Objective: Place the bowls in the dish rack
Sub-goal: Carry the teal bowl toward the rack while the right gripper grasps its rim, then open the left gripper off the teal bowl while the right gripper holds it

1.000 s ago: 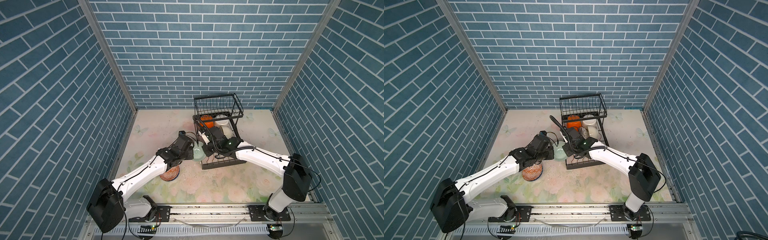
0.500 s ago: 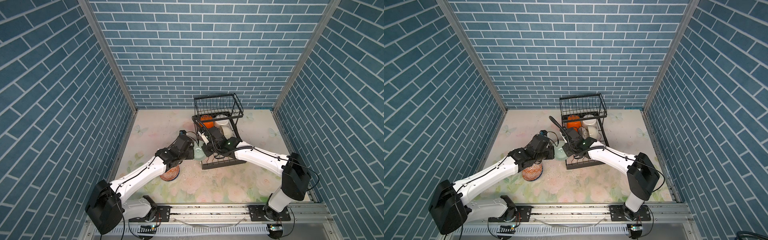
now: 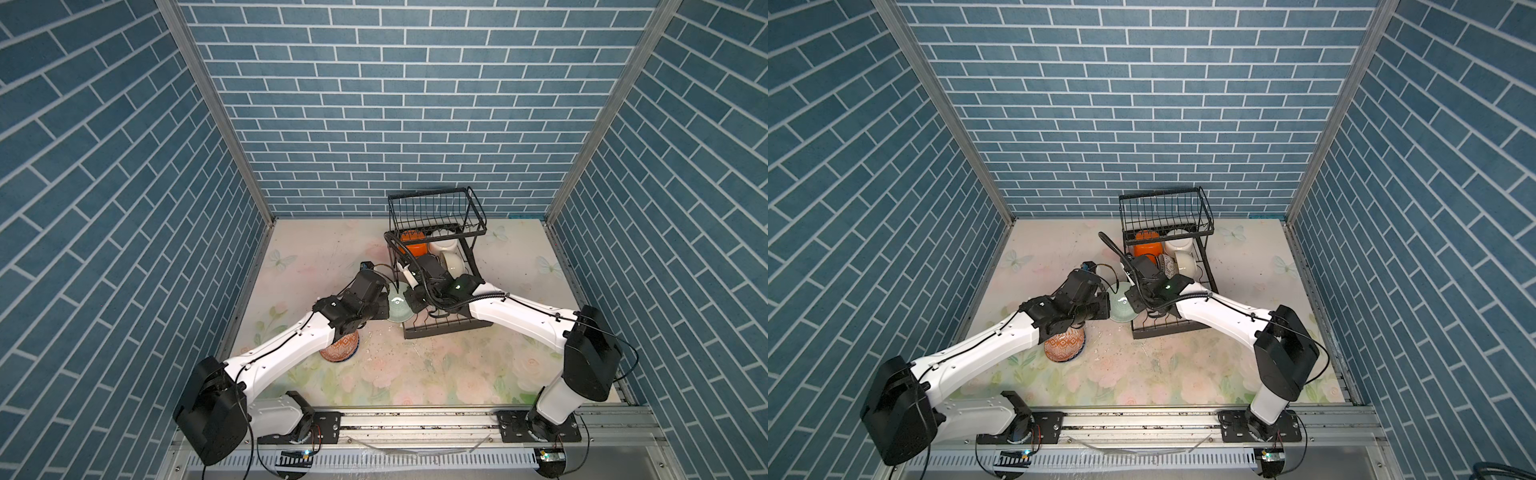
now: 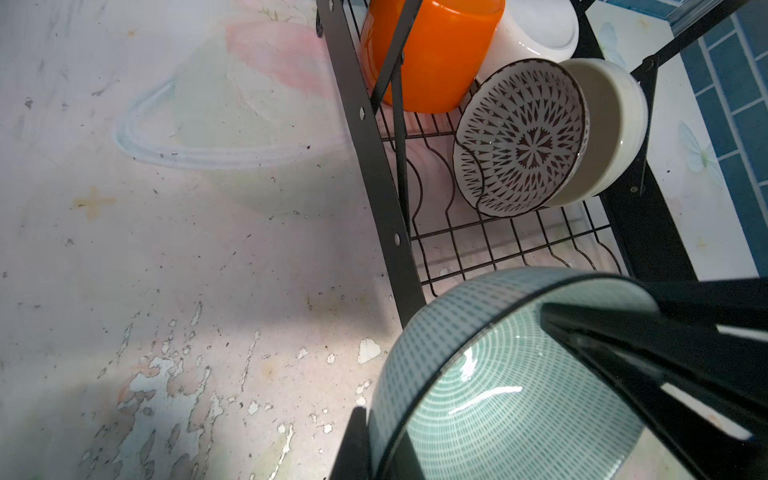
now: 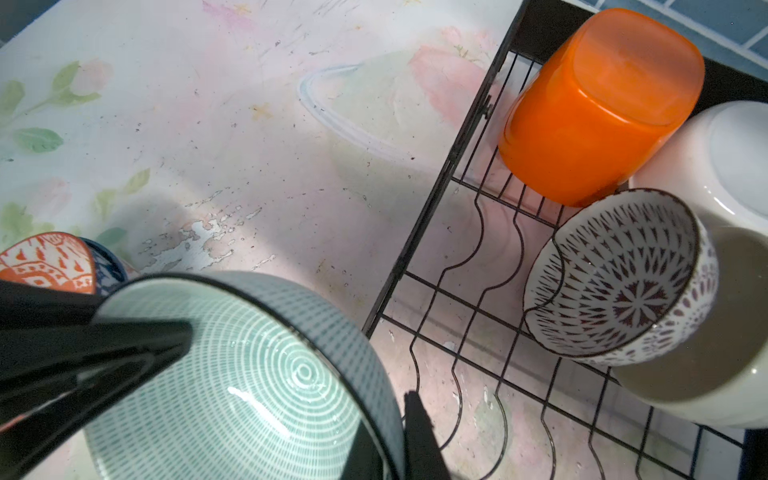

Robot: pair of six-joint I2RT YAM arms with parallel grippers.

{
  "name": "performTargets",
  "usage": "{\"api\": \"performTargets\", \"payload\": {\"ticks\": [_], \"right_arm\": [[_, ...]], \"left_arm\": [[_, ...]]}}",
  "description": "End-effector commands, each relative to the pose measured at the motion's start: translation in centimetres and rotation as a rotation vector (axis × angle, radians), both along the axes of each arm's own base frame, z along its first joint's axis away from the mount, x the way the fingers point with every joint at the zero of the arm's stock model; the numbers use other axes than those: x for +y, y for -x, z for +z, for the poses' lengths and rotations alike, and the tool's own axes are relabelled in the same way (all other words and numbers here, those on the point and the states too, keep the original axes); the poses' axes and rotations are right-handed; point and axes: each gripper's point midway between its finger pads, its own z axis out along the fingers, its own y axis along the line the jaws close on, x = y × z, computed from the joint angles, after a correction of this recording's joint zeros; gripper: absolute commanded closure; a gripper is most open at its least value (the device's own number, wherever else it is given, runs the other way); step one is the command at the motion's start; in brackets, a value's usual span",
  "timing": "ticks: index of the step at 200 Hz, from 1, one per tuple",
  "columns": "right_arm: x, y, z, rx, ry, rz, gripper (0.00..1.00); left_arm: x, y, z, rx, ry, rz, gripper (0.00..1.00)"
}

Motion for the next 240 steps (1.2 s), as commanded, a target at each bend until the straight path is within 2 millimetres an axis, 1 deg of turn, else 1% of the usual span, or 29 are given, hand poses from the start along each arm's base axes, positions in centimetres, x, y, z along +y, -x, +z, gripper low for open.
{"api": "performTargets", "payload": {"ticks": [1,17,28,44,59,76,90,113,125,134,162,240], "right_arm": [[0.1,-0.2,2.0,-0.052,0.0,0.01,1.0],[-0.4,-0.4,2.0,-0.068,0.022,-0.007,1.0],[-0.7,-0.6,2.1,-0.079,0.034,-0.017,1.0],[-1.2,-0.8,2.2,-0.095,0.051,-0.032,1.0],[-1.7,-1.1,2.5,-0.116,0.069,-0.052,1.0],[-2.4,-1.5,2.9,-0.143,0.092,-0.069,1.0],[-2.8,-1.7,3.3,-0.167,0.112,-0.083,1.0],[-3.7,-2.1,3.6,-0.195,0.149,-0.102,1.0],[-4.2,-2.3,3.8,-0.212,0.167,-0.115,1.0],[-4.5,-2.3,3.9,-0.221,0.179,-0.126,1.0],[-6.2,-2.6,4.3,-0.261,0.234,-0.163,1.0],[-12.0,-3.2,5.0,-0.367,0.454,-0.275,1.0]], "left_arm": [[-1.4,-0.9,1.7,-0.049,0.065,-0.013,0.79],[-1.3,-1.0,1.9,-0.055,0.064,-0.01,0.65],[-1.3,-1.0,2.0,-0.06,0.066,-0.008,0.58],[-1.1,-0.9,2.3,-0.069,0.064,-0.007,0.45],[-0.8,-0.9,2.7,-0.081,0.061,0.002,0.32],[-0.3,-0.7,3.0,-0.096,0.056,0.011,0.2],[0.2,-0.5,3.3,-0.11,0.053,0.021,0.14],[0.9,-0.3,3.7,-0.127,0.049,0.035,0.07],[1.1,-0.2,3.7,-0.13,0.047,0.039,0.02],[1.2,-0.1,3.7,-0.13,0.045,0.04,0.0],[1.4,0.0,3.5,-0.127,0.036,0.043,0.0],[1.7,-0.4,3.1,-0.13,0.016,0.061,0.0]]}}
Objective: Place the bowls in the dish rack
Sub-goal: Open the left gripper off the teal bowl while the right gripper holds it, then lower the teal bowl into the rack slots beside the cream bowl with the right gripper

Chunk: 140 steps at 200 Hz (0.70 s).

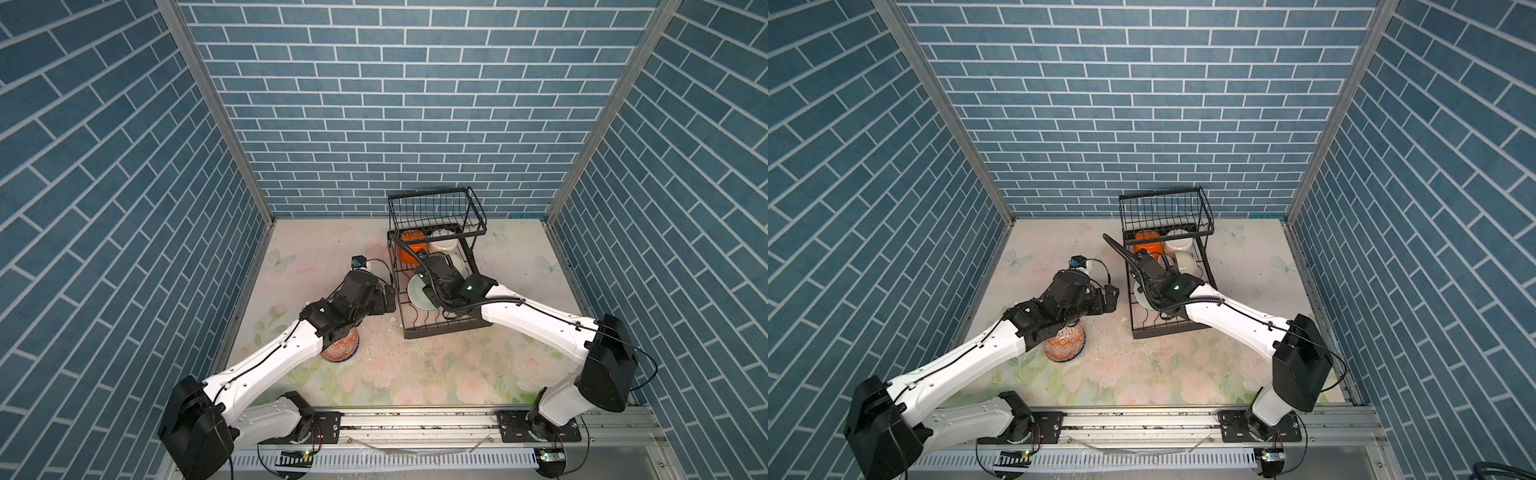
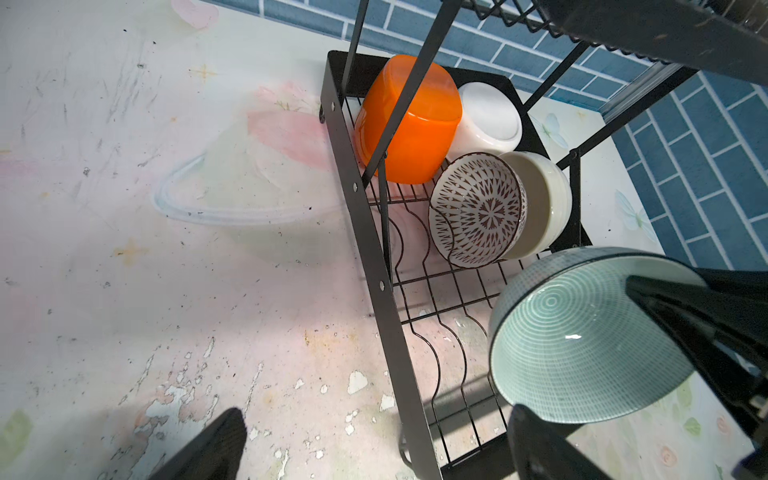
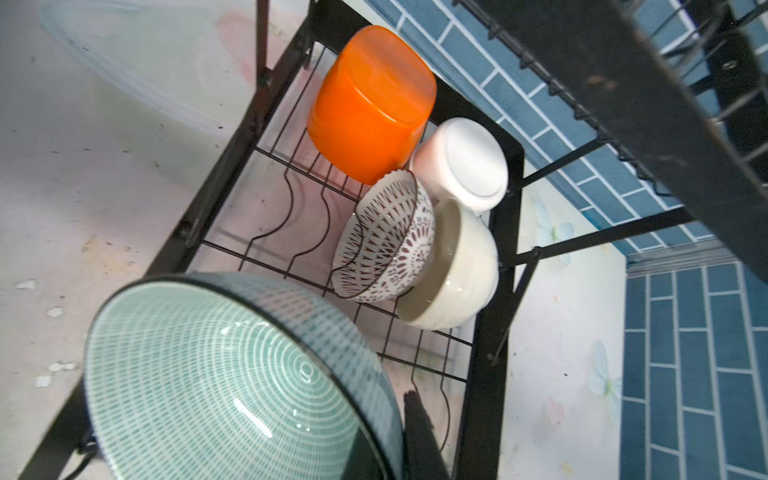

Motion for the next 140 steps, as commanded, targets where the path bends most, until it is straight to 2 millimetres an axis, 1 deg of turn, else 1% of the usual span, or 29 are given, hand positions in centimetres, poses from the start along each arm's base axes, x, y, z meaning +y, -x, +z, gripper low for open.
{"api": "performTargets", "payload": {"ticks": [1,27,66,92,122,140], "right_arm": [[-3.2,-0.3,1.4,-0.077,0.091,-0.073,1.0],[-5.1,-0.6,1.4,-0.085,0.127,-0.107,1.0],[-8.6,-1.0,1.6,-0.109,0.194,-0.181,1.0],[-11.0,-1.4,1.0,-0.12,0.27,-0.241,1.0],[-12.4,-1.9,0.3,-0.152,0.35,-0.291,1.0],[-12.8,-2.2,-0.4,-0.161,0.382,-0.309,1.0]], "left_arm": [[0.6,0.0,-1.0,0.008,-0.04,0.013,0.0],[0.6,-0.4,-0.8,-0.006,-0.034,0.017,0.0],[0.5,-0.8,-0.6,-0.016,-0.029,0.019,0.0],[0.5,-1.0,-0.7,-0.016,-0.025,0.021,0.01],[0.7,-1.2,-0.8,-0.019,-0.024,0.029,0.0],[0.9,-1.3,-1.0,-0.017,-0.026,0.033,0.0]]}}
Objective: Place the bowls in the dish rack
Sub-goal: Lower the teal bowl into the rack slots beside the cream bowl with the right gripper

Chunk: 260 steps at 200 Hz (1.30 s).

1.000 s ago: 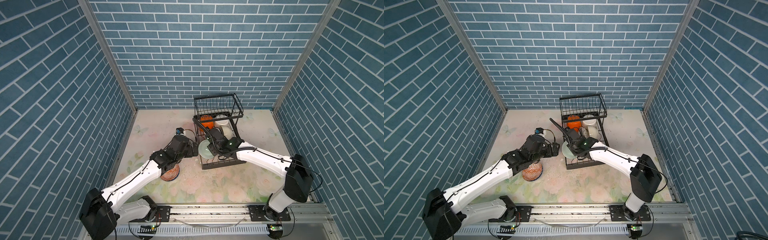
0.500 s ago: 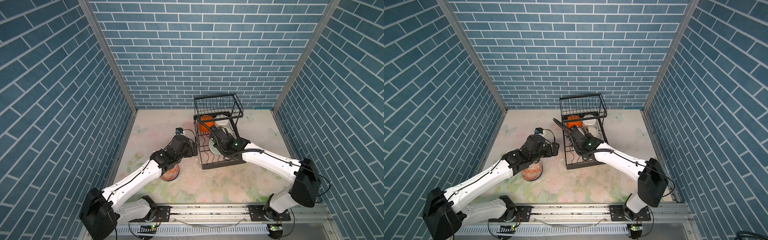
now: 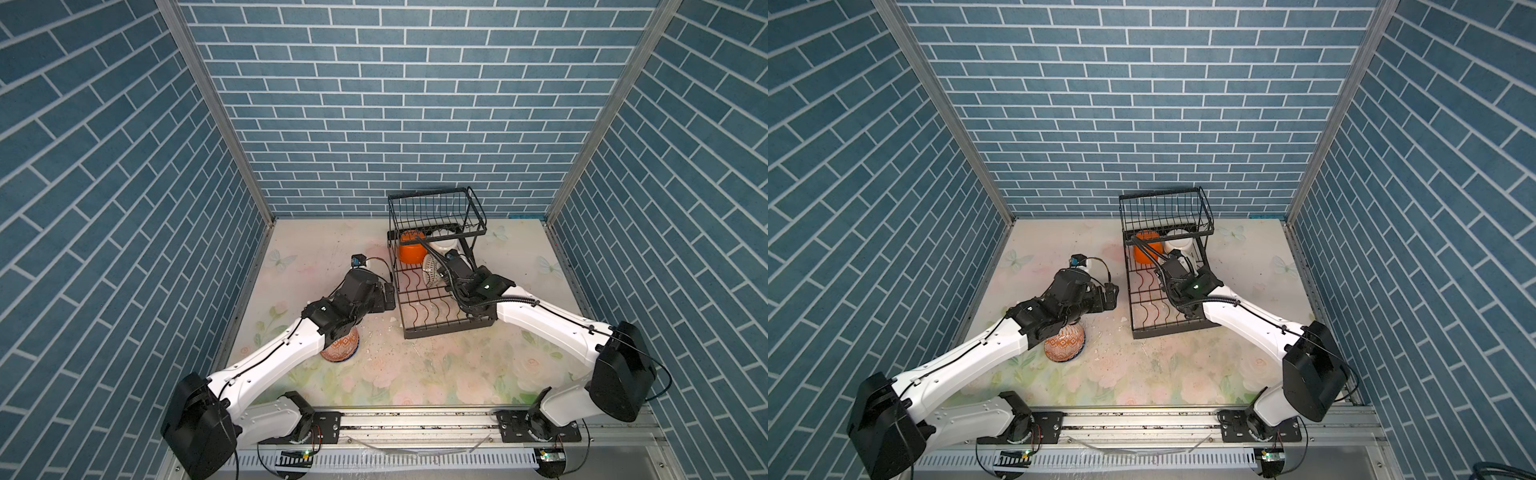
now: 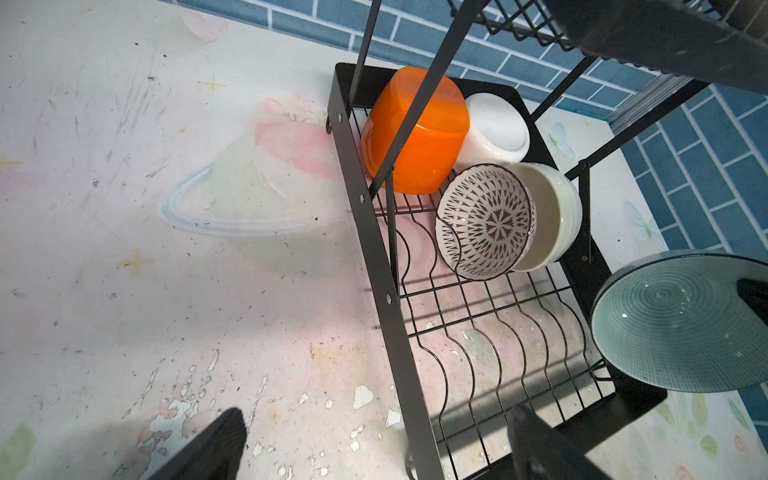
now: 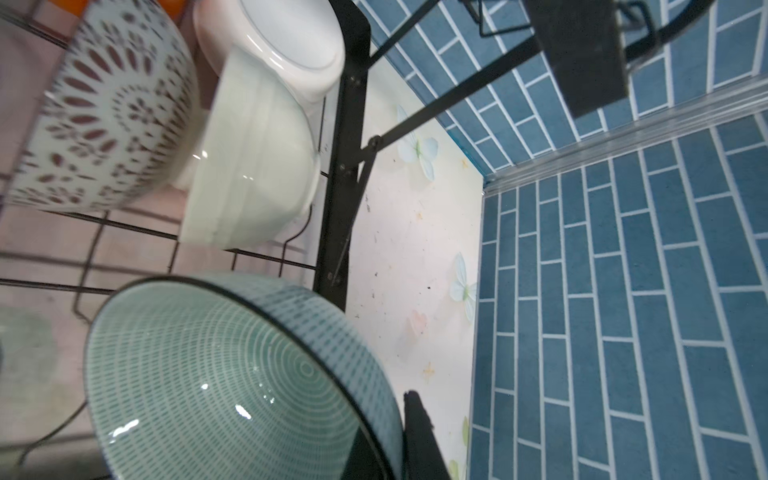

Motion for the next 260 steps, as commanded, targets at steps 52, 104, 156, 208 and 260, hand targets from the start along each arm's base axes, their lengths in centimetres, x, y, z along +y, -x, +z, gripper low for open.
{"api": "performTargets", "payload": {"ticks": [52,104,156,208,260], "right_arm": [[-2.3,-0.7,-1.7,-0.069,0.151,-0.071,1.0],[-2.7,-1.3,-2.5,-0.091,0.203,-0.096,1.0],[-2.5,-1.7,-3.1,-0.095,0.218,-0.102,1.0],[-2.2,-1.8,-4.2,-0.078,0.209,-0.106,1.0],[-1.9,-2.1,-5.6,-0.052,0.211,-0.109,1.0]], "left_arm": [[1.3,-0.5,-1.1,0.006,-0.018,0.027,0.0],[1.7,-0.6,-1.8,0.022,-0.012,0.035,0.0],[2.0,-0.7,-2.1,0.027,-0.012,0.041,0.0],[2.2,-0.6,-2.2,0.029,-0.014,0.044,0.0],[2.5,-0.7,-2.2,0.03,-0.014,0.052,0.0]]}}
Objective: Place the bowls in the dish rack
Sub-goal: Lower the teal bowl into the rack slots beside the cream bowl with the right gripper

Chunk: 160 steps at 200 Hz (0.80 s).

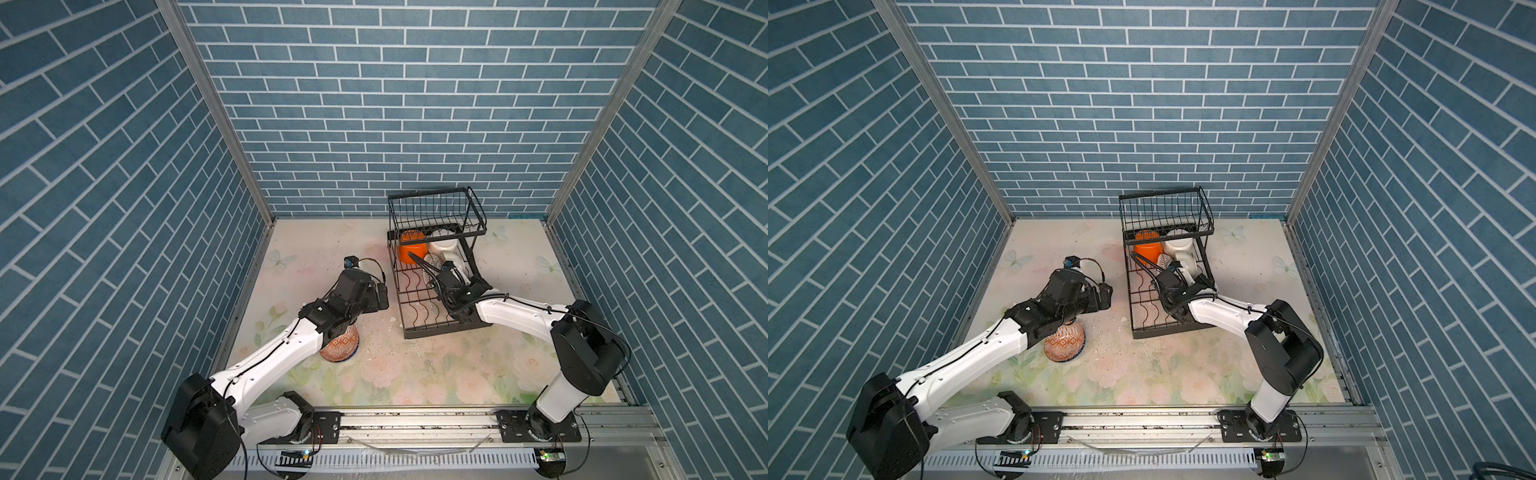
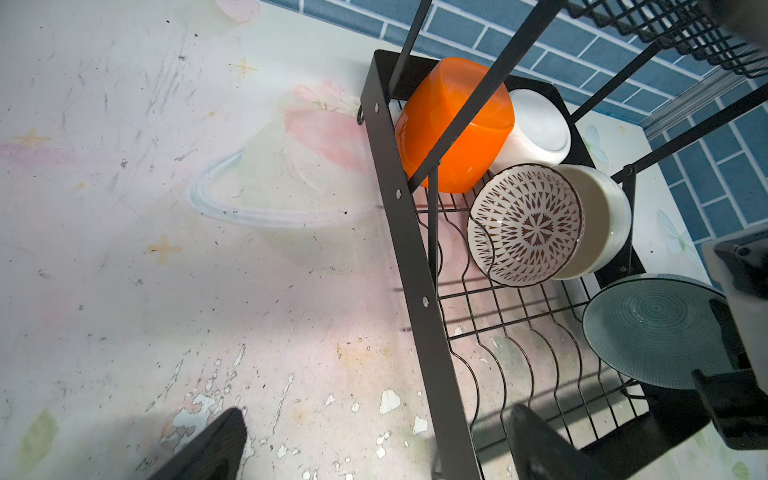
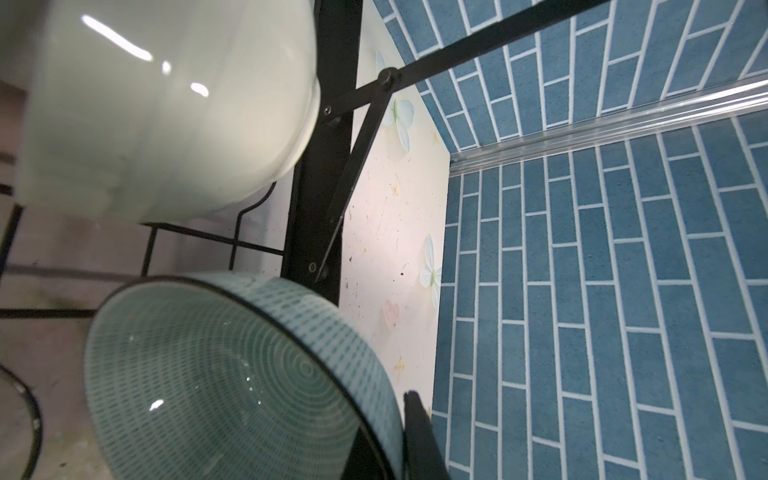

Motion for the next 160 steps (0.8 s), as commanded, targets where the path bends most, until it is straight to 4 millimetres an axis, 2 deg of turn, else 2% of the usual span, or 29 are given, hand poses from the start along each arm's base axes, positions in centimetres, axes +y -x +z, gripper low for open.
{"api": "performTargets", "payload": {"ticks": [1,68,160], "right_arm": [[-0.3,-0.2,-0.2,-0.042,-0.012,-0.039,1.0],[0.2,-0.3,-1.3,-0.014,-0.015,-0.039,1.0],[2.4,0.1,-2.6,0.011,0.043,0.006,1.0]], "left_arm": [[0.5,0.0,-0.4,0.002,-0.013,0.005,0.0],[0.8,0.1,-0.6,0.007,-0.015,0.012,0.0],[1.1,0.3,-0.7,0.003,-0.012,0.017,0.0]]}}
